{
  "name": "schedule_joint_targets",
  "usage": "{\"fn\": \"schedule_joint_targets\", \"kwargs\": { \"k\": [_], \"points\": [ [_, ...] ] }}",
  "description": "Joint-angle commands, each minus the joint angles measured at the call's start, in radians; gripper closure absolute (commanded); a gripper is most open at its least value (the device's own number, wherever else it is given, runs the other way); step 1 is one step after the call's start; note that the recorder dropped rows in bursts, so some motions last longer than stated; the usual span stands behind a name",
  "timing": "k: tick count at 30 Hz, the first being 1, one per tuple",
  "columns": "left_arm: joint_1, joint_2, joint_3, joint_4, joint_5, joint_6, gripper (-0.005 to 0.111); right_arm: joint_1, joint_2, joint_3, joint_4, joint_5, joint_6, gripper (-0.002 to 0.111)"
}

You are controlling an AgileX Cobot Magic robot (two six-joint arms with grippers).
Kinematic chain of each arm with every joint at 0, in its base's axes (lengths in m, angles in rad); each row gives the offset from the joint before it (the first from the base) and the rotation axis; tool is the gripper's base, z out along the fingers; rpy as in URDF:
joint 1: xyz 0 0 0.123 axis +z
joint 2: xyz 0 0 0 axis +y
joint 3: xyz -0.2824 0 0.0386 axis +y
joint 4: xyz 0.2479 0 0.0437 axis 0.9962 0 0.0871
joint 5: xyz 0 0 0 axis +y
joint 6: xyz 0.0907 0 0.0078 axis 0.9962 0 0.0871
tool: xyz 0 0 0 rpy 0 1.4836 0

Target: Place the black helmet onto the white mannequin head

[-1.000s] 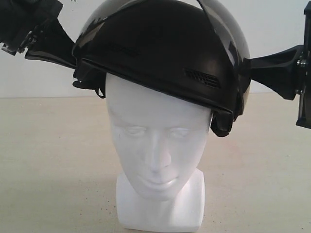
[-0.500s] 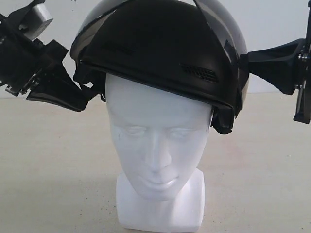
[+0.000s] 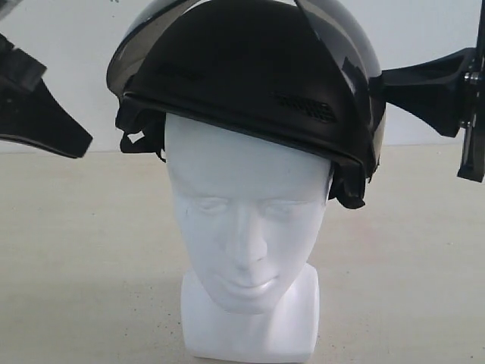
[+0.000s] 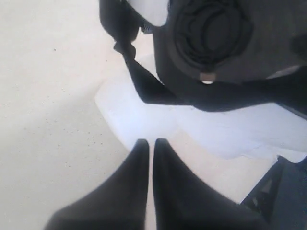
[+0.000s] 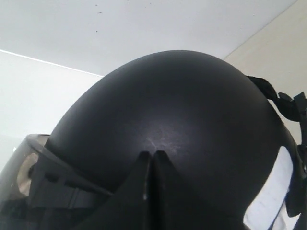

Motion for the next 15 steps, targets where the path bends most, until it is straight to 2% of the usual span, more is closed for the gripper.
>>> {"fn": "schedule_joint_targets", "kwargs": {
  "k": [1,5,8,11,15],
  "points": [
    [0.01,-0.08,0.003,0.003,0.002,0.001,0.102,0.003,-0.005,-0.005,-0.007,-0.038,0.002,0.108],
    [0.01,-0.066,0.003,-0.046,-0.085,0.007,0.102,0.003,-0.005,-0.005,-0.007,-0.048,0.002,0.108],
    [0.01,-0.013,-0.002,-0.168,-0.108,0.089,0.102,0.003,-0.005,-0.005,-0.007,-0.034,0.004,0.108],
    [0.01,0.038,-0.06,-0.194,-0.118,0.089,0.102,0.003,-0.007,-0.005,-0.007,-0.025,-0.002,0.108],
    [0.01,0.081,-0.216,-0.192,-0.083,0.079,0.102,0.003,-0.007,-0.03,-0.007,0.017,-0.003,0.108]
  ]
}}
